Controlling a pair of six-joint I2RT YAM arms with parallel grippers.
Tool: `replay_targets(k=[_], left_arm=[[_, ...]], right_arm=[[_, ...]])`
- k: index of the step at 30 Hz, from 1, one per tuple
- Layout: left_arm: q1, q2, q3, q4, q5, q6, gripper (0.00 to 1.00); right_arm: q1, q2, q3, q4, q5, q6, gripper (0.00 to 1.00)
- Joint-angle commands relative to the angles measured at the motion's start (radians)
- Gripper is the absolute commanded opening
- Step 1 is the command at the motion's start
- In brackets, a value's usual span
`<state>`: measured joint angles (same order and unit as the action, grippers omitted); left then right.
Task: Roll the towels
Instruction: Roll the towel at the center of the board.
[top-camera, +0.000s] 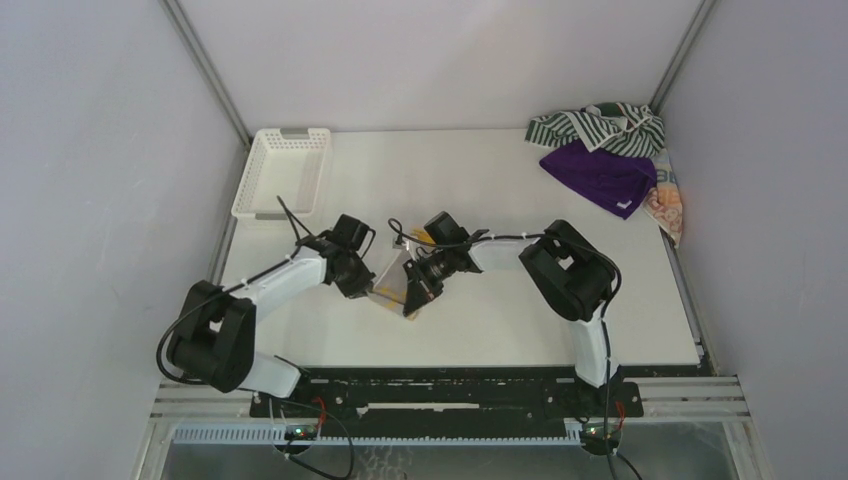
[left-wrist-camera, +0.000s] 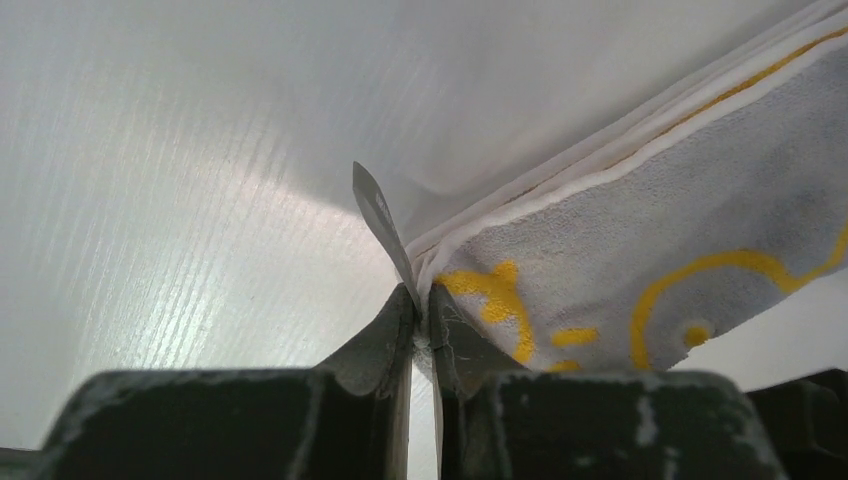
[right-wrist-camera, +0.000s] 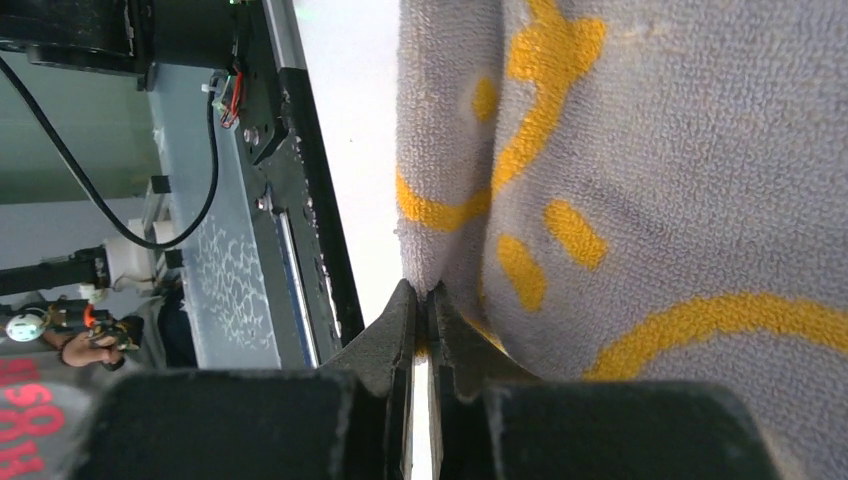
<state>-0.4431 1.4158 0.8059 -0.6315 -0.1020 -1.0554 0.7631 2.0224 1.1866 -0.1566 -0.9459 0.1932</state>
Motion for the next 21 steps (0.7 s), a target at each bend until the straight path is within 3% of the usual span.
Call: replay_targets(k=[1, 15, 21], left_arm=[[0.001, 0.030, 0.068, -0.017, -0.010, 0.054, 0.14], [0.001, 0.115, 0.114, 0.012, 0.001, 0.087, 0.18], [0.011, 0.059, 0.104, 0.039, -0.013, 0.086, 0.31]], right_arm=[[-0.018, 0.041, -0.002, 0.022, -0.073, 0.069, 0.00], [-0.094, 0.171, -0.024, 0.078, -0.117, 0.226, 0.00], [-0.103, 0.208, -0.023, 0.088, -0.121, 0.265, 0.00]])
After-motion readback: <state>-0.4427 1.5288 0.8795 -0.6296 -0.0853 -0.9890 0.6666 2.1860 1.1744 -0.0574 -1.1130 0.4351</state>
